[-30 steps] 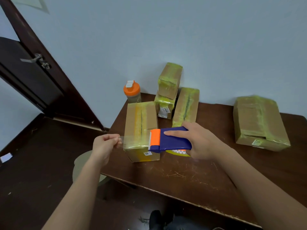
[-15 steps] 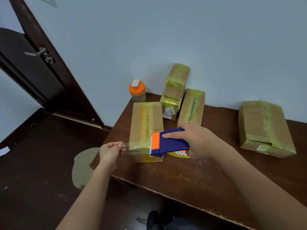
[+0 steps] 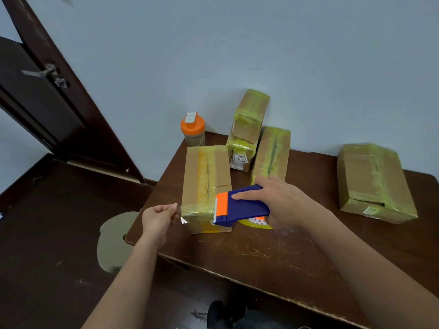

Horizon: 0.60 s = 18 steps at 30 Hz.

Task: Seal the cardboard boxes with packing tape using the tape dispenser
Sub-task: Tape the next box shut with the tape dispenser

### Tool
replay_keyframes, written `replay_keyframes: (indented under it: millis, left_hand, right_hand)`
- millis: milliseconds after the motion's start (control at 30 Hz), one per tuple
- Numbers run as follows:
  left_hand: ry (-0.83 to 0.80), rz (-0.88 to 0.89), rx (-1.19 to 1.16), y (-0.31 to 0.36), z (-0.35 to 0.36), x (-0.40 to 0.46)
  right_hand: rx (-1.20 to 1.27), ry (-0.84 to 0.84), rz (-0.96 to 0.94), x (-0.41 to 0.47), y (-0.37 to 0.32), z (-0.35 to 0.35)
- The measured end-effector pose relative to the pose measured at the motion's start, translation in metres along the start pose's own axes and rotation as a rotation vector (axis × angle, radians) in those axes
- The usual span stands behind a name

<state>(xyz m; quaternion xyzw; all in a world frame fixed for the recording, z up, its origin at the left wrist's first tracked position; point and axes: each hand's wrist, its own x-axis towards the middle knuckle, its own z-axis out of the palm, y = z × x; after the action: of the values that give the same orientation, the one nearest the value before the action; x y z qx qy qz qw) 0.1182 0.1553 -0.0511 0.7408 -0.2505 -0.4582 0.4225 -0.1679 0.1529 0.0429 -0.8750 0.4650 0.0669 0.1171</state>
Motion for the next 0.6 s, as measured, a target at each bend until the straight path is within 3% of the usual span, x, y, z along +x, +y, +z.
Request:
replay_keyframes:
  millis: [167,333,600]
  left_hand:
    - [0.005,-0.004,0.045,-0.006,0.007,0.006]
    - [0.001,0.083,0.248,-0.011,0.017,0.004]
    - [-0.039,-0.121,0.356,-0.012,0.018,-0.002]
  right_hand:
    - [0.032,-0.002,0.013,0.003,0.002,0.01]
    - [0.121,0.001,0.019,0.004,0.014,0.02]
    - [0.156,0.004,0.007,0.007,0.018,0.026]
